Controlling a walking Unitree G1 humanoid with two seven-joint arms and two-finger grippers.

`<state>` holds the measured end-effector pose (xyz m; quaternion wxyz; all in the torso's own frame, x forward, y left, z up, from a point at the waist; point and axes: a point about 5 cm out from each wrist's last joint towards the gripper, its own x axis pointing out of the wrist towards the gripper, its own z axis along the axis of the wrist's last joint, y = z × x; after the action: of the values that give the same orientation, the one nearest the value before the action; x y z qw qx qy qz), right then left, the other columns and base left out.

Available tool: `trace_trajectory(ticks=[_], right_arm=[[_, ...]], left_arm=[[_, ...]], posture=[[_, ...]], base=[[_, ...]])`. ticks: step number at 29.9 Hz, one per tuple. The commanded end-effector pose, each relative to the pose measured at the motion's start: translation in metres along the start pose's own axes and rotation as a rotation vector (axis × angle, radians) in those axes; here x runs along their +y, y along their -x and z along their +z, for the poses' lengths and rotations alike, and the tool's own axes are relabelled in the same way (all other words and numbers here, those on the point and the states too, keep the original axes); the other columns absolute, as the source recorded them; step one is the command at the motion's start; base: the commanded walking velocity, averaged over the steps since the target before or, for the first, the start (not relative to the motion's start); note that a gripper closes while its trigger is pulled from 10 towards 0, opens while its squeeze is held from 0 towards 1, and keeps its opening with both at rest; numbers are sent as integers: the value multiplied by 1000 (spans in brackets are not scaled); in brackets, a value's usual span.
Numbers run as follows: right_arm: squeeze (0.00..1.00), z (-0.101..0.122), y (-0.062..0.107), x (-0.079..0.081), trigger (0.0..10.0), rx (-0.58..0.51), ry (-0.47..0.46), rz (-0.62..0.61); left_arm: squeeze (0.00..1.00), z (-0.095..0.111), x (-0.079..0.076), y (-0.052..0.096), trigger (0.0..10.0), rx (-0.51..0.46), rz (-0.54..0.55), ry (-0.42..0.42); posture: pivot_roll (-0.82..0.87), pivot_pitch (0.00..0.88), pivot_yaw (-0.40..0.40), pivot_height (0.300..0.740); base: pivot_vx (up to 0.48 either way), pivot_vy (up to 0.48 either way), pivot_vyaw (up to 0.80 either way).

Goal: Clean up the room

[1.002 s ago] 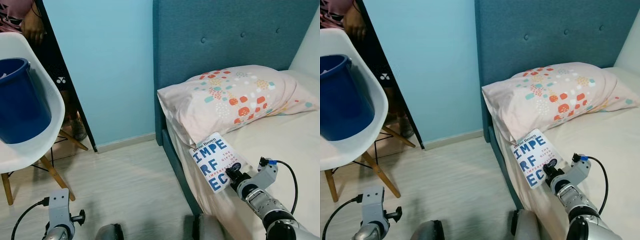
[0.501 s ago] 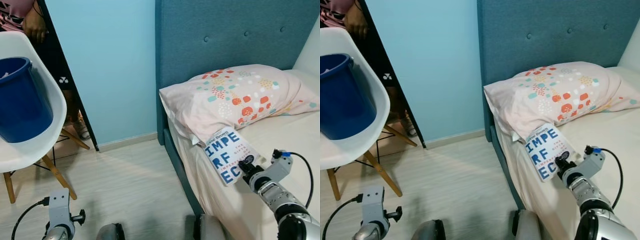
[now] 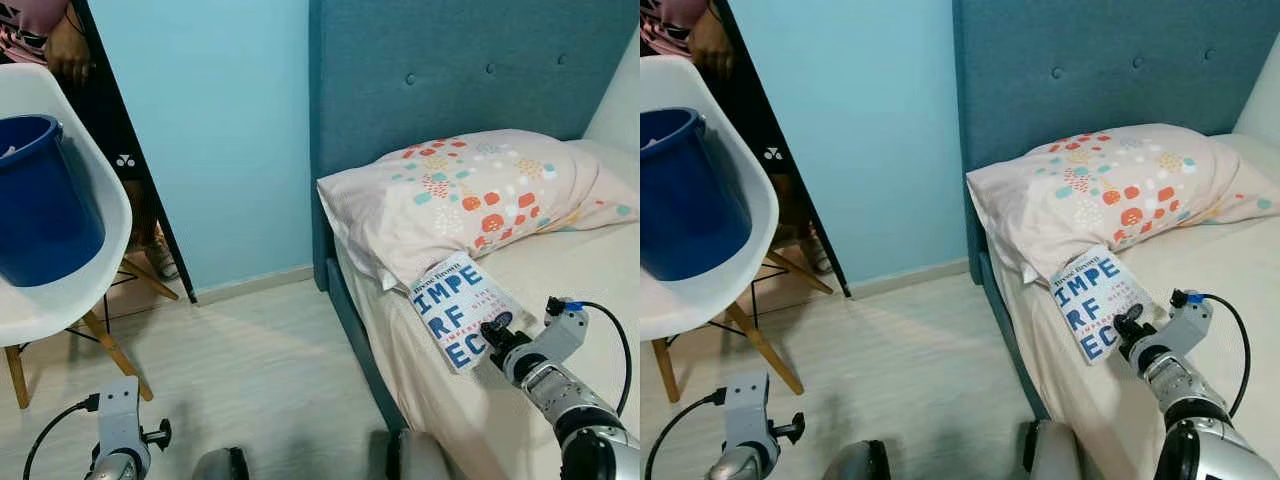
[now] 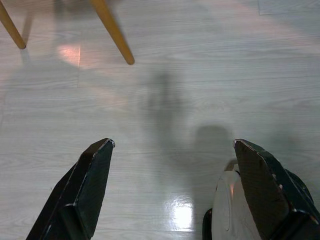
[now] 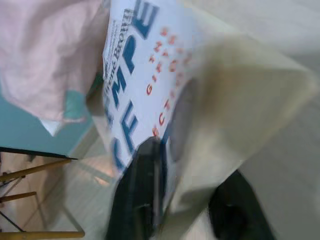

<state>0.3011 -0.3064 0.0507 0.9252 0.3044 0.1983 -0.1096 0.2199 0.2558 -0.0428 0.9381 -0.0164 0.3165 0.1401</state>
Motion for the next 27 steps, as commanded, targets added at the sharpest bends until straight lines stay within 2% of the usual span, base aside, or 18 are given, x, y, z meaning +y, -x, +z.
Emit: trace_trajectory(ticks=[1,7,12,13,14,15,18,19,22,23,24,25,26,27], right_arm=[[1000,1,2,-4,10000,-9,26,-28],[1000,3,4,-12,10000,-12,72,-86],[992,15,11,-28,10000,-24,205,-225],[941,18,12,-30,10000,-35,199,-242],[941,18,12,-30,10000,-35,199,-242],[776,21,13,-31,10000,-42,200,-253],[776,23,13,-31,10000,-45,197,-255],[0,28,14,-33,10000,-58,221,-280],[0,32,15,-35,10000,-66,242,-298],[0,51,14,-24,10000,-184,215,-240],[0,51,14,-24,10000,-184,215,-240],[0,63,11,-10,10000,-275,186,-149],[0,63,11,-10,10000,-275,186,-149],[0,71,9,3,10000,-337,158,-64]], left_arm=[[0,-5,-3,1,10000,19,-8,-7],[0,-6,-6,1,10000,21,-14,-6],[0,-6,-11,1,10000,24,-22,0],[0,-6,-12,1,10000,24,-24,3],[0,-6,-12,1,10000,24,-24,3],[0,-6,-14,1,10000,24,-26,4],[0,-6,-15,1,10000,24,-28,5],[0,-6,-15,1,10000,25,-25,11],[0,-7,-15,1,10000,25,-22,16],[0,-8,-13,1,10000,37,0,21],[0,-8,-13,1,10000,37,0,21],[0,-8,-11,1,10000,44,21,24],[0,-8,-11,1,10000,44,21,24],[0,-8,-8,1,10000,48,40,31]], posture=[[-71,10,-4,546],[-78,5,-8,546],[-87,0,-13,546],[-90,1,-15,546],[-90,1,-15,546],[-91,1,-20,546],[-91,1,-20,546],[-96,3,-23,546],[-96,0,-25,546],[-94,0,-29,546],[-94,0,-29,546],[-90,0,-30,546],[-90,0,-30,546],[-90,0,-30,551]], base=[[0,0,0],[0,0,0],[0,0,0],[0,0,0],[0,0,0],[0,0,0],[0,0,0],[0,0,0],[0,0,0],[0,0,0],[0,0,0],[0,0,0],[0,0,0],[0,0,0]])
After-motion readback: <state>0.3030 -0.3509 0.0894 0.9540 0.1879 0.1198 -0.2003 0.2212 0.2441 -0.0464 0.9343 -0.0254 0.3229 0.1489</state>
